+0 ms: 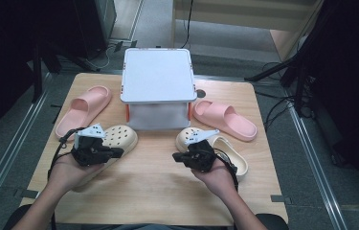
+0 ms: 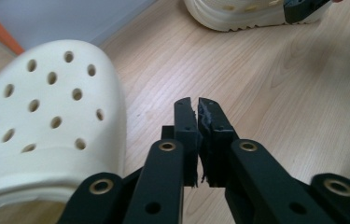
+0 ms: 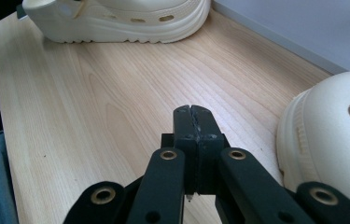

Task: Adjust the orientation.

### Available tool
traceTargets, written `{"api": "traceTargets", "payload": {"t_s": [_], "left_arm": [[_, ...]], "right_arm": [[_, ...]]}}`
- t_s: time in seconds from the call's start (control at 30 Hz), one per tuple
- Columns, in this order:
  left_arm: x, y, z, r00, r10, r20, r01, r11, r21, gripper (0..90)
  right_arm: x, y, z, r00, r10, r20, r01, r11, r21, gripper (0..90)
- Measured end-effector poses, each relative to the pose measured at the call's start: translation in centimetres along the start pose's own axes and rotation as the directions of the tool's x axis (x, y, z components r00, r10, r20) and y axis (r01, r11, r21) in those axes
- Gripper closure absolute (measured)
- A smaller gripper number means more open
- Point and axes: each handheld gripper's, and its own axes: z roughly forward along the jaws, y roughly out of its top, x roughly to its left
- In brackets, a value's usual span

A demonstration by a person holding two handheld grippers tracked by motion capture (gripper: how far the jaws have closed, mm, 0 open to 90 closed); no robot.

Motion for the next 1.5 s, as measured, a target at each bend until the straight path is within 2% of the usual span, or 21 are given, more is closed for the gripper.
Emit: {"api": "traceTargets", "payload": {"t_s": [0.33,0.63,0.97,1.03,1.17,1.27,1.3,1.4,1.47,1.5], "left_arm": [[1.0,-0.9,-1.7,0.9990,-0.026,-0.036,0.025,0.9996,-0.015,88.0],[2.3,-2.4,-3.8,0.9924,-0.092,-0.081,0.089,0.9952,-0.040,89.2],[2.6,-3.5,-4.0,0.9884,-0.120,-0.093,0.118,0.9927,-0.023,88.7],[2.3,-3.6,-3.9,0.9888,-0.128,-0.077,0.127,0.9917,-0.023,84.8],[2.1,-3.9,-3.3,0.9858,-0.143,-0.087,0.144,0.9896,-0.002,73.7],[2.2,-4.1,-3.4,0.9847,-0.153,-0.083,0.152,0.9882,-0.020,70.9],[2.3,-4.2,-3.3,0.9797,-0.160,-0.121,0.160,0.9870,-0.017,68.4],[2.3,-4.3,-3.5,0.9791,-0.165,-0.119,0.164,0.9863,-0.021,68.0],[2.4,-4.4,-3.3,0.9786,-0.167,-0.121,0.166,0.9860,-0.019,64.0],[2.4,-4.4,-2.6,0.9774,-0.165,-0.133,0.165,0.9862,-0.007,62.9]], "right_arm": [[-0.4,0.4,-0.1,1.0000,-0.004,0.005,0.004,1.000,-0.007,88.7],[-0.5,0.9,0.5,0.9998,-0.018,-0.005,0.018,1.000,0.003,88.3],[-0.3,1.3,1.1,0.9993,-0.033,-0.018,0.033,0.999,0.009,87.1],[-0.3,1.4,1.2,0.9993,-0.031,-0.020,0.031,0.999,0.011,86.4],[-0.4,1.6,1.3,0.9991,-0.036,-0.022,0.036,0.999,0.011,85.4],[-0.3,1.6,1.3,0.9991,-0.036,-0.023,0.036,0.999,0.013,85.1],[-0.4,1.7,1.4,0.9989,-0.040,-0.025,0.040,0.999,0.013,84.9],[-0.4,1.8,1.5,0.9987,-0.044,-0.026,0.045,0.999,0.014,84.7],[-0.3,1.8,1.5,0.9988,-0.041,-0.026,0.042,0.999,0.018,84.4],[-0.3,1.8,1.6,0.9986,-0.047,-0.026,0.047,0.999,0.018,84.1]]}}
